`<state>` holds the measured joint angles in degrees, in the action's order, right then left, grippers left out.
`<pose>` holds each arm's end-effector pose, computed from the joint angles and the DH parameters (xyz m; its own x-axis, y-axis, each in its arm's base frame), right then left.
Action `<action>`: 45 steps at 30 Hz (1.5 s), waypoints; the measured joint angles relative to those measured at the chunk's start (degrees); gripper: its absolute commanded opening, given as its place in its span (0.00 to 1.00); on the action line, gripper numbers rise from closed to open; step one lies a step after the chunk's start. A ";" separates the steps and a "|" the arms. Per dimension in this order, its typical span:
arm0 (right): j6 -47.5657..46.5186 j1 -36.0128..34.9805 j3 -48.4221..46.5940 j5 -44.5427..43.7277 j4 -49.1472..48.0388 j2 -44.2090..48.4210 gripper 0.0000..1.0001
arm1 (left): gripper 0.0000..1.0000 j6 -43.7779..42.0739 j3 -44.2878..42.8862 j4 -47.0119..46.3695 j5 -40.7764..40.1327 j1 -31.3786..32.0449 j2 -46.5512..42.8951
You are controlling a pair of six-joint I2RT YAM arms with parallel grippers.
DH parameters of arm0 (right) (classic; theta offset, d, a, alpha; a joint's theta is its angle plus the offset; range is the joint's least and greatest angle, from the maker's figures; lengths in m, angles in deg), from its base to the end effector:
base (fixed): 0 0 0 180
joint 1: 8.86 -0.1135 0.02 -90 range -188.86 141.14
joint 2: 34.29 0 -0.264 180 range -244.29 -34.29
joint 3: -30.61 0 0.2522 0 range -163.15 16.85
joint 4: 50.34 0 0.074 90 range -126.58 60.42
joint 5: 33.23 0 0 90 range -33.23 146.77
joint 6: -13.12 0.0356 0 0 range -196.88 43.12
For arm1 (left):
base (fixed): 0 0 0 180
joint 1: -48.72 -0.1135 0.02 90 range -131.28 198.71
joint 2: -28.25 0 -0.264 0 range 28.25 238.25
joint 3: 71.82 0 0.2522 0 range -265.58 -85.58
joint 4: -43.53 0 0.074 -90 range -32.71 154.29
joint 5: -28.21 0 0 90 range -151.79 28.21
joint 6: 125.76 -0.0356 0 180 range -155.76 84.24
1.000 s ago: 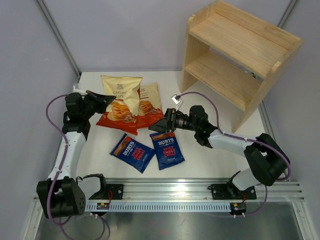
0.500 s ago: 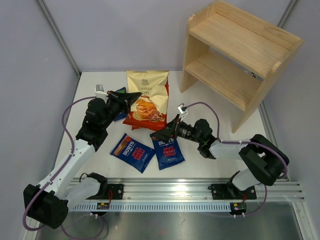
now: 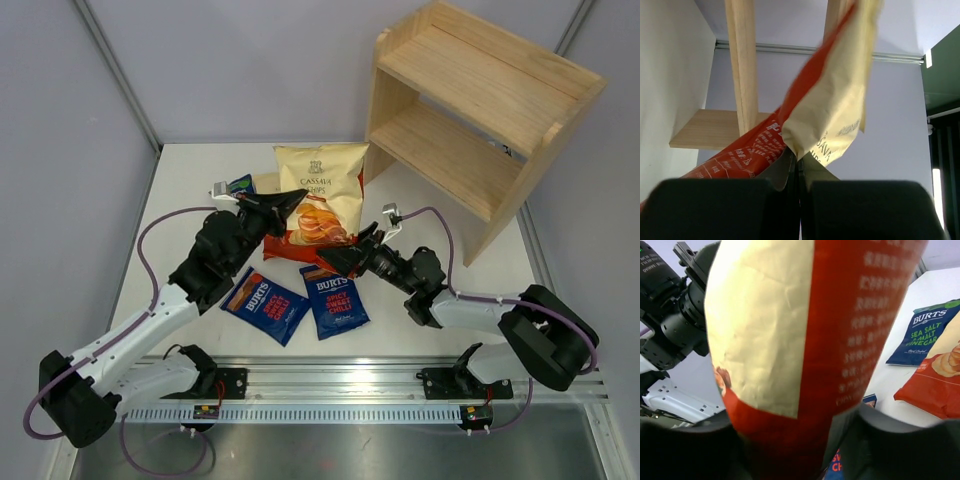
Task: Place and organize the chips bags onto the shelf
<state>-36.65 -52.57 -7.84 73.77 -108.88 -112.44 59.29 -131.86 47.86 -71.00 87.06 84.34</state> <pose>0.1823 0.1886 0.2457 -0.3778 0.4933 -0.7835 -0.8080 0.2377 0.5392 0.1866 -0.1404 0.3492 -0.4844 -0.8705 0.0870 -0.0480 -0.0728 -0.9962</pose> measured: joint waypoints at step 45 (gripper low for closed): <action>-9.27 9.60 -10.05 33.31 42.16 32.46 0.00 | 0.99 -59.84 -11.28 0.66 54.71 -10.97 0.00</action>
<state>-45.92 -42.97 -17.90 107.08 -66.71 -79.98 -0.55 -143.14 48.51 -16.30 76.09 84.34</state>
